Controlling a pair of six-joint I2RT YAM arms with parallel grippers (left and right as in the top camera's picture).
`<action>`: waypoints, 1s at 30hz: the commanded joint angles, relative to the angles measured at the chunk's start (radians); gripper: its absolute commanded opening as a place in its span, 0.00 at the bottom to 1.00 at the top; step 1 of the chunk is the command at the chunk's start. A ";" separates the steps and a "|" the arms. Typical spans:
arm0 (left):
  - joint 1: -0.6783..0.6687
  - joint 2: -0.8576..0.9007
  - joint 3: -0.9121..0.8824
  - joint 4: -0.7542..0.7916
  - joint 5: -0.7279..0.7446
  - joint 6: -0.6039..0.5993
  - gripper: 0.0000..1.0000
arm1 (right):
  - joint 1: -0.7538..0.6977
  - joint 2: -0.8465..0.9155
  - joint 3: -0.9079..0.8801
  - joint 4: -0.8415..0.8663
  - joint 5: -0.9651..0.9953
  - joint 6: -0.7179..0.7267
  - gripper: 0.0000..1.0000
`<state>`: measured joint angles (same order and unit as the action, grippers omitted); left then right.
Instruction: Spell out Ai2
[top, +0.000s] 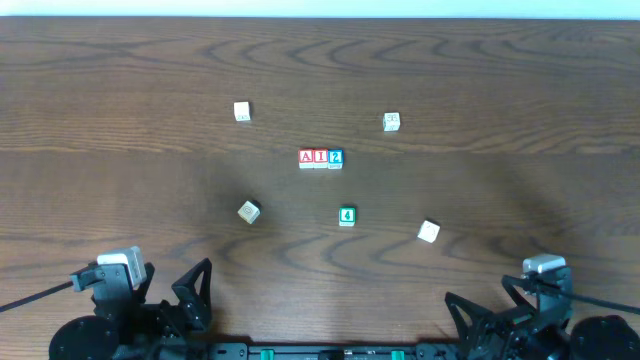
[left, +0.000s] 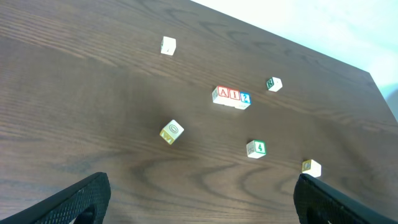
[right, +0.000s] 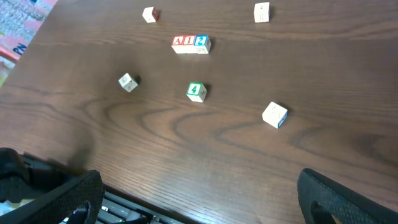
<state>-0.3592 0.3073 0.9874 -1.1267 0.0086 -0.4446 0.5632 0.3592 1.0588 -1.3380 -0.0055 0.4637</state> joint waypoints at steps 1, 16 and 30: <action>-0.001 -0.013 -0.006 -0.008 -0.070 0.026 0.96 | 0.012 -0.003 -0.002 -0.002 0.009 0.011 0.99; 0.406 -0.299 -0.549 0.455 0.042 0.356 0.96 | 0.012 -0.003 -0.002 -0.002 0.009 0.011 0.99; 0.404 -0.302 -0.859 0.681 0.090 0.364 0.95 | 0.012 -0.003 -0.002 -0.002 0.009 0.011 0.99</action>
<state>0.0441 0.0147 0.1486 -0.4671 0.0765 -0.0998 0.5632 0.3588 1.0569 -1.3384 -0.0036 0.4637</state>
